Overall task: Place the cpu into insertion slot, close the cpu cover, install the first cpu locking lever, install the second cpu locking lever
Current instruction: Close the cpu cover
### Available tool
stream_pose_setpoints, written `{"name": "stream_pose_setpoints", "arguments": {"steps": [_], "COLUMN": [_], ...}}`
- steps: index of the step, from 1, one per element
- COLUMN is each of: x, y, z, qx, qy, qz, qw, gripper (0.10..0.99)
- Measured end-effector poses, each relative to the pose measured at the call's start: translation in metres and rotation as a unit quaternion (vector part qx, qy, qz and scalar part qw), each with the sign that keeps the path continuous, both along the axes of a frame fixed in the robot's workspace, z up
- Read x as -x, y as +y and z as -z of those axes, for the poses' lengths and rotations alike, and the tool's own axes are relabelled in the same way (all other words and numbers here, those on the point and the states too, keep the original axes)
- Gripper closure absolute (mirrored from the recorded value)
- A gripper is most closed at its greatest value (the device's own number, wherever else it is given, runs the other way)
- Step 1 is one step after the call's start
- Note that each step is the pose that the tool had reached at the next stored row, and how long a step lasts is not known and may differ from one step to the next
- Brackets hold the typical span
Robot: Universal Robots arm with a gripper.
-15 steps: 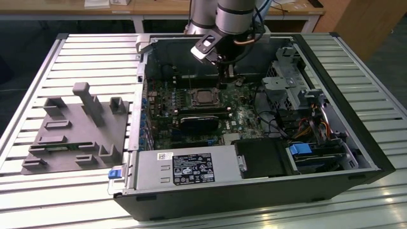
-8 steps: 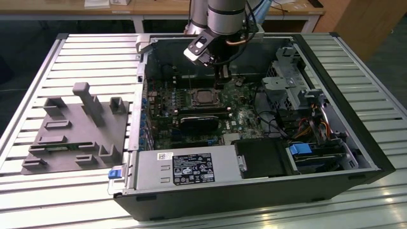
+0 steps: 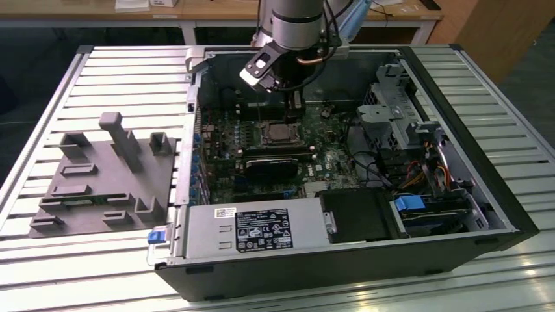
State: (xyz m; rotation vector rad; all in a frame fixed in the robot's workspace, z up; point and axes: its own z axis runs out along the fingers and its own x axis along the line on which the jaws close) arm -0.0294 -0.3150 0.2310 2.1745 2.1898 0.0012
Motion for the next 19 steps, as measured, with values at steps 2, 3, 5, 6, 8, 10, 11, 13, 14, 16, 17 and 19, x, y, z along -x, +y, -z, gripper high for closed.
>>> {"name": "stream_pose_setpoints", "arguments": {"steps": [2, 3, 5, 6, 8, 10, 11, 13, 14, 16, 17, 19], "x": [0.0034, 0.0052, 0.0081, 0.0094, 0.0119, 0.0143, 0.0155, 0.0159, 0.0159, 0.0160, 0.0160, 0.0160], "y": [-0.0001, -0.0001, -0.0002, -0.0002, -0.0002, -0.0003, -0.0003, -0.0003, -0.0003, -0.0003, -0.0003, -0.0003], "z": [0.0019, 0.0030, 0.0050, 0.0059, 0.0074, 0.0086, 0.0090, 0.0092, 0.0092, 0.0093, 0.0093, 0.0094], "qx": [0.0001, 0.0000, 0.0000, 0.0000, 0.0000, 0.0000, 0.0001, 0.0001, 0.0002, 0.0001, 0.0001, 0.0000], "qy": [0.0000, 0.0000, 0.0000, 0.0000, 0.0000, 0.0000, 0.0000, 0.0000, 0.0001, 0.0000, 0.0000, 0.0000], "qz": [0.000, 0.000, 0.000, 0.001, 0.001, 0.002, 0.002, 0.003, 0.002, 0.003, 0.002, -0.001], "qw": [1.0000, 1.0000, 1.0000, 1.0000, 1.0000, 1.0000, 1.0000, 1.0000, 1.0000, 1.0000, 1.0000, 1.0000], "gripper": [0.984, 0.984, 0.984, 0.984, 0.984, 0.984, 0.984, 0.984, 0.984, 0.984, 0.984, 0.984]}}
